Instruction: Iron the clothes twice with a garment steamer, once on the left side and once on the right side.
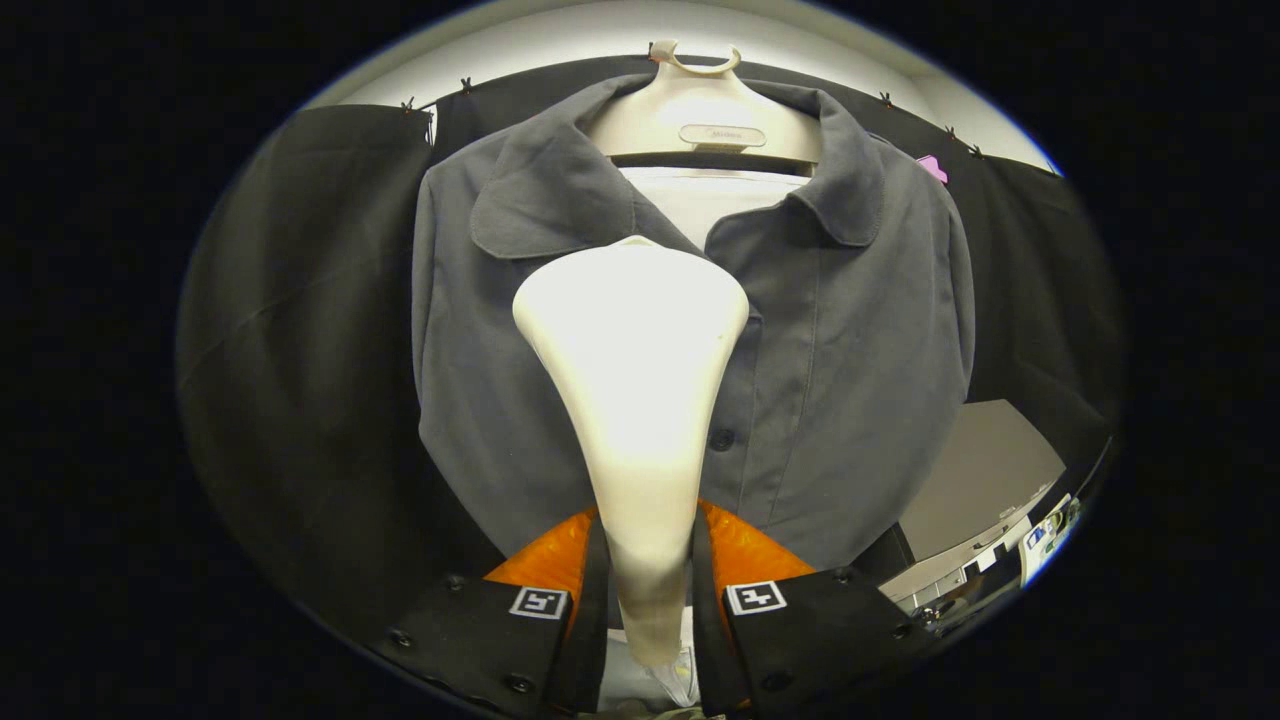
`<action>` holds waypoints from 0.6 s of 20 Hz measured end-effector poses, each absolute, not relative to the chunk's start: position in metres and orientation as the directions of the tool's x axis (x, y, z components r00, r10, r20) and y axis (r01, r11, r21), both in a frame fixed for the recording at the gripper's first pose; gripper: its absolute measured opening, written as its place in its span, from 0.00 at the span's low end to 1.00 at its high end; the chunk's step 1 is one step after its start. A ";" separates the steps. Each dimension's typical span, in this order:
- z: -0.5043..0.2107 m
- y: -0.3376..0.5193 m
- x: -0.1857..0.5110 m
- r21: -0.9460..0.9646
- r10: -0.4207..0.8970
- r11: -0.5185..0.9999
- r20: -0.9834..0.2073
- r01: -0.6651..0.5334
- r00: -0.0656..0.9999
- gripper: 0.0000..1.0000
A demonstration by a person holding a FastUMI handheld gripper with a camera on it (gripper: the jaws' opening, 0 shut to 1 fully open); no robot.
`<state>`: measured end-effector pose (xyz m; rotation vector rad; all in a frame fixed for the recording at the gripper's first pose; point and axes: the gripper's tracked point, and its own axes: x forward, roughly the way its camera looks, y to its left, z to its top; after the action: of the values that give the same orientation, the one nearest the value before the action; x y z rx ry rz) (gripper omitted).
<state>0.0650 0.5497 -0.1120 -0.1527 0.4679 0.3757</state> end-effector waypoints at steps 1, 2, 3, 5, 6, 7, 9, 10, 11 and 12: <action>-0.113 0.552 0.066 -0.064 0.315 0.919 -0.469 -0.388 0.825 0.44; -0.116 0.555 0.066 -0.067 0.316 0.918 -0.473 -0.392 0.822 0.43; -0.121 0.557 0.066 -0.066 0.319 0.916 -0.481 -0.397 0.817 0.44; -0.131 0.561 0.065 -0.065 0.323 0.911 -0.500 -0.406 0.804 0.44; -0.137 0.562 0.064 -0.065 0.323 0.910 -0.509 -0.410 0.798 0.44; -0.143 0.562 0.064 -0.066 0.322 0.909 -0.518 -0.412 0.792 0.44; -0.155 0.562 0.063 -0.065 0.317 0.908 -0.539 -0.414 0.780 0.44; -0.162 0.562 0.062 -0.063 0.314 0.908 -0.549 -0.414 0.774 0.44; -0.169 0.561 0.060 -0.063 0.311 0.908 -0.559 -0.413 0.769 0.44; -0.177 0.562 0.061 -0.062 0.308 0.909 -0.569 -0.413 0.763 0.44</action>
<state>0.0612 0.5621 -0.1767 -0.1887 0.5836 0.3943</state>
